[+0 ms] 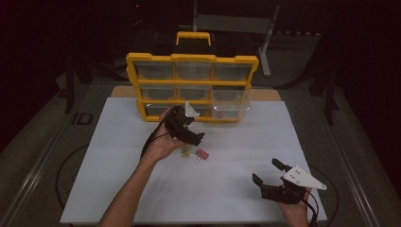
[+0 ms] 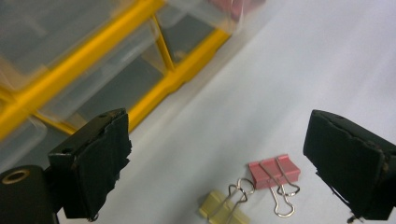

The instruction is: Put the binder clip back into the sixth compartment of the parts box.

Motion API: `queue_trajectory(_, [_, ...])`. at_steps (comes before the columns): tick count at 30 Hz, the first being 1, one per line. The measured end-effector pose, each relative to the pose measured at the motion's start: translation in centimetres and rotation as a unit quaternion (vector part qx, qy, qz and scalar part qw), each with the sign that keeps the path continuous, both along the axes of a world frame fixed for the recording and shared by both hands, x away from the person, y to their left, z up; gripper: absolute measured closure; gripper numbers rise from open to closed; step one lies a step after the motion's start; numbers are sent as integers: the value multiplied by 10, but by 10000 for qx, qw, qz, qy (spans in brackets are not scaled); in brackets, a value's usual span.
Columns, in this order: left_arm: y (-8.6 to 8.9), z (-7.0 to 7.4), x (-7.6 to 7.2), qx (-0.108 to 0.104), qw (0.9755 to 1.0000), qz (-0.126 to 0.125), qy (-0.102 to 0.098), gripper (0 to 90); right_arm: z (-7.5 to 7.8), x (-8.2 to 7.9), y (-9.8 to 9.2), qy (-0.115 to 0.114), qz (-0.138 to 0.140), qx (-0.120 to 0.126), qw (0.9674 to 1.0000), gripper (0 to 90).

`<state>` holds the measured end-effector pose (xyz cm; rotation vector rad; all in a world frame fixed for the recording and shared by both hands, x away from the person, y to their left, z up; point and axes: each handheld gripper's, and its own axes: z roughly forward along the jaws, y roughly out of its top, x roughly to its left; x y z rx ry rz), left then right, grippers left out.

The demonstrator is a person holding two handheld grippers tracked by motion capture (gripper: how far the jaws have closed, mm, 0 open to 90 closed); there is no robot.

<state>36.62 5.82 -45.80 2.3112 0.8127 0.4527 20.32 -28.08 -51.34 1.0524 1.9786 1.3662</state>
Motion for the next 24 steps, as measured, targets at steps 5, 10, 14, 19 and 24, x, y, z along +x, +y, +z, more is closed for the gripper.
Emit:
queue_trajectory(5, [2,-13,-3,83,9999,21,92,87,0,0,1,9,1,0,10000,89])
queue_trajectory(10, [2,-24,-6,117,9998,64,157,97,0,0,0,-6,-6,-3,10000,89])
queue_trajectory(14, [3,-31,-8,106,9997,90,199,110,1,-1,0,-7,-11,-1,10000,89])
queue_trajectory(19, [2,-40,-9,160,9995,109,259,121,1,-1,0,-8,-6,-12,10000,90])
queue_trajectory(24, [0,-49,-11,206,9992,124,308,141,1,-1,0,-9,-7,-14,10000,89])
